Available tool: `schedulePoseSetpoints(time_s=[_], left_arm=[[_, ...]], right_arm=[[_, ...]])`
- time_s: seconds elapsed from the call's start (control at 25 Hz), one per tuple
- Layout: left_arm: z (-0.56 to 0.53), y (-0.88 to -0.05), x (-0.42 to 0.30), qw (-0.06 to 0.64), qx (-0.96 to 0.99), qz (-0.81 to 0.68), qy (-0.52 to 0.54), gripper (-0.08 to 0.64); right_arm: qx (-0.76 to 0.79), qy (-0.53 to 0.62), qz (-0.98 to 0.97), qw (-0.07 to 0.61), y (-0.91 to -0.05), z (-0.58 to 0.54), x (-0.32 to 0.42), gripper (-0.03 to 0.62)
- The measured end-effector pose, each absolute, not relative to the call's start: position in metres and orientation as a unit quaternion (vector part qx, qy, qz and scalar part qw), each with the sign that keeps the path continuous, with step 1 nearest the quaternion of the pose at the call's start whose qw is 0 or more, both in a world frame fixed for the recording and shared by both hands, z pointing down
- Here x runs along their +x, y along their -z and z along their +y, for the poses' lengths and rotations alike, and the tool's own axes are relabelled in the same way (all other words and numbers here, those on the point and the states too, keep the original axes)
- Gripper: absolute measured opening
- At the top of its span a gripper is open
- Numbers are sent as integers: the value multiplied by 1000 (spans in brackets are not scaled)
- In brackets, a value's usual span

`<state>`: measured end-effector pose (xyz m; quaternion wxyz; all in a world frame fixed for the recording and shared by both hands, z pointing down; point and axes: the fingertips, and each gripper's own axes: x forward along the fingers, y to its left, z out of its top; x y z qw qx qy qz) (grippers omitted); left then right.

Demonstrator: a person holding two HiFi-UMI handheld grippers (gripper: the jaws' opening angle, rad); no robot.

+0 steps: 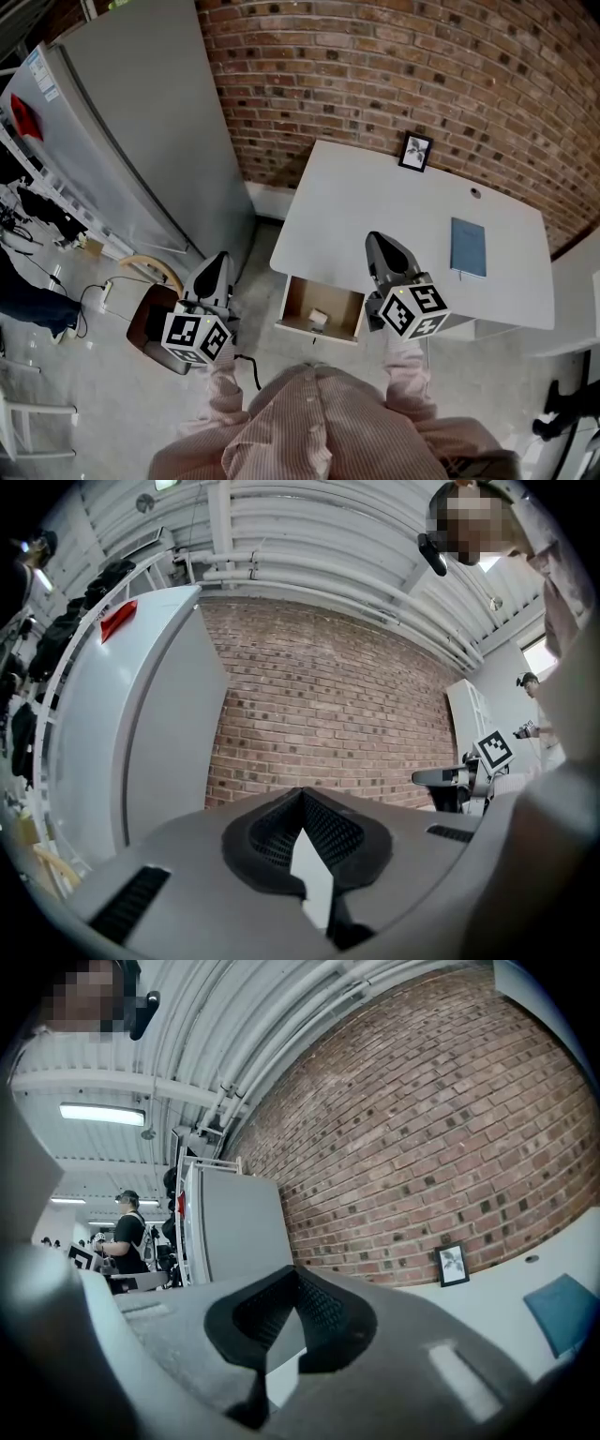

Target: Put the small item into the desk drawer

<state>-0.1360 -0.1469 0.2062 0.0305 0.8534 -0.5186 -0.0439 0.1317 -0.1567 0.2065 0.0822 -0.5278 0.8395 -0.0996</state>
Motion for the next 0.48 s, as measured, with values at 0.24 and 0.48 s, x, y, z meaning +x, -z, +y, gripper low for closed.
schedulePoseSetpoints(time_s=[0.24, 0.48], left_arm=[[-144, -207, -132, 31, 854, -518, 42, 0], [-141, -212, -127, 39, 856, -514, 39, 0]], right_arm=[[-525, 100, 842, 77, -209, -155, 131, 5], [-522, 103, 843, 73, -213, -153, 133, 5]])
